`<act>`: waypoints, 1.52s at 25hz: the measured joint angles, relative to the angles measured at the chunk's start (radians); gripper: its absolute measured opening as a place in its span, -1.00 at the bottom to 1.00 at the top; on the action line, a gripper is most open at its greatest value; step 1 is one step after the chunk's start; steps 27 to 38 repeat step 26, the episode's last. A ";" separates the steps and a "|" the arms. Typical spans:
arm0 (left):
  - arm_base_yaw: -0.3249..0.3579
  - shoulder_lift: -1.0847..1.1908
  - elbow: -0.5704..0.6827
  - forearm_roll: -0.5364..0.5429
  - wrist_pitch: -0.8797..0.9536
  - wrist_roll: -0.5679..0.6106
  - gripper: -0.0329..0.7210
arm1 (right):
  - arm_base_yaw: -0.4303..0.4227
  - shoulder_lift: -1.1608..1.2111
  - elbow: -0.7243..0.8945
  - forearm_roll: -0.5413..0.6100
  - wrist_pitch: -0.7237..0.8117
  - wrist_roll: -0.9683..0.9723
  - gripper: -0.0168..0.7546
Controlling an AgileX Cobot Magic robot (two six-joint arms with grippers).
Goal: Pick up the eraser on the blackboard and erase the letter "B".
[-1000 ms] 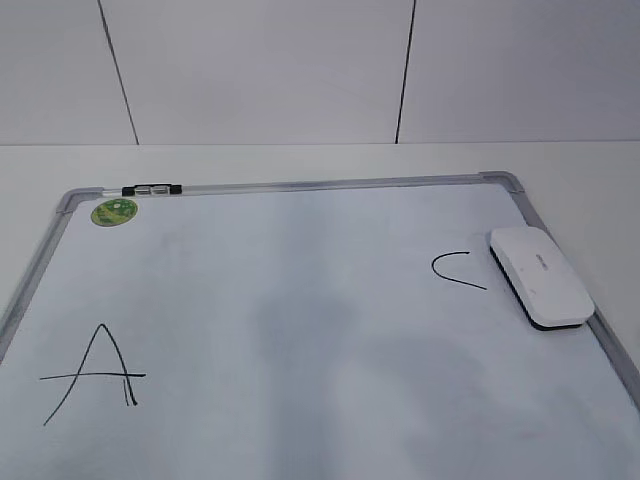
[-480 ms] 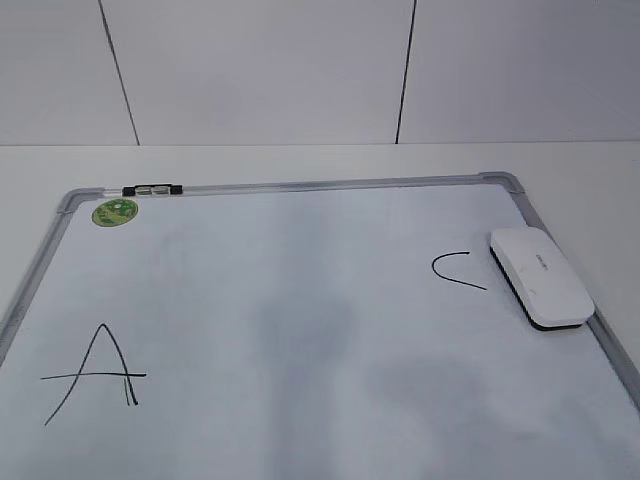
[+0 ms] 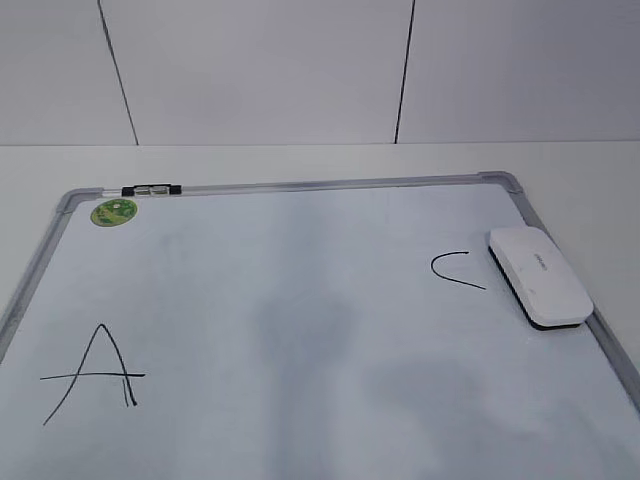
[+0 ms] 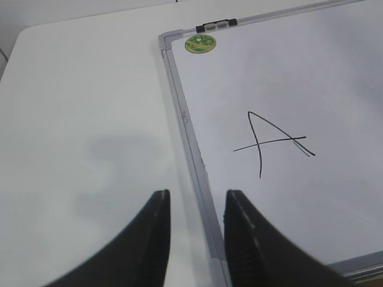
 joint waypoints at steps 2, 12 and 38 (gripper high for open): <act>0.000 0.000 0.000 0.000 0.000 0.000 -0.28 | 0.000 0.000 0.000 -0.003 0.000 -0.001 0.52; 0.040 0.000 0.000 -0.002 0.000 0.000 -0.28 | -0.101 0.000 0.000 -0.023 0.000 -0.002 0.52; 0.041 0.000 0.000 -0.002 0.000 0.000 -0.28 | -0.101 0.000 0.000 -0.025 0.000 -0.003 0.52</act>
